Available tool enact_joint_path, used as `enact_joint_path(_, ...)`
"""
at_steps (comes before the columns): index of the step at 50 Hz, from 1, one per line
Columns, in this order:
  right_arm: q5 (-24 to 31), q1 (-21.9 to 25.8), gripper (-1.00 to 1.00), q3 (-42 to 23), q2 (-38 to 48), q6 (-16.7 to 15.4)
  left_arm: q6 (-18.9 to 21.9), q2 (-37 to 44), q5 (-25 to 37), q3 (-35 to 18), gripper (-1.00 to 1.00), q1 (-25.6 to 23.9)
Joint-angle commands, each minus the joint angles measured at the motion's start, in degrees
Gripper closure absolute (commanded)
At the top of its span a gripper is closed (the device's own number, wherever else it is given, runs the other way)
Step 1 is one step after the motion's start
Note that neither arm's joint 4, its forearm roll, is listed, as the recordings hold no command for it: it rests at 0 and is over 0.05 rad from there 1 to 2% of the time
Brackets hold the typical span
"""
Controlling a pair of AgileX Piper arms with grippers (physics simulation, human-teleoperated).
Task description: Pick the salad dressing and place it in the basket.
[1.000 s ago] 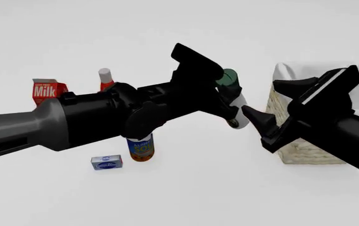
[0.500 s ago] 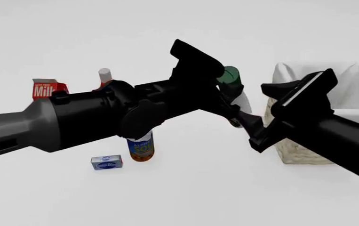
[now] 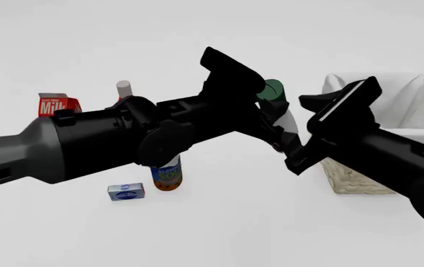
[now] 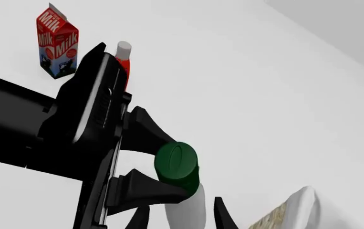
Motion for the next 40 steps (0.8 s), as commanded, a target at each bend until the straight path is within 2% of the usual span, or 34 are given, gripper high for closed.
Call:
enact_joint_path(1, -0.51, 0.12, -1.00, -0.79, 1.42, -0.91, 0.84, -0.91, 0.04, -0.11, 1.00, -0.29)
enact_joint_path(24, -0.74, 0.19, -1.00, -2.41, 2.97, -2.09, 0.78, -1.45, -0.06, 0.48, 1.00, -0.58)
enact_joint_path(37, -1.44, 0.65, -1.00, -2.40, 2.40, -3.78, 0.87, -1.57, -0.33, 1.02, 1.00, -0.71)
enact_joint_path(38, -1.54, 0.75, 1.00, -2.31, 2.11, -3.87, 0.96, -1.58, -0.35, 1.05, 1.00, -0.72)
enact_joint_path(40, -1.71, 1.06, 1.00, -2.05, 1.61, -4.34, 0.99, -1.57, -0.23, 0.95, 1.00, -0.72)
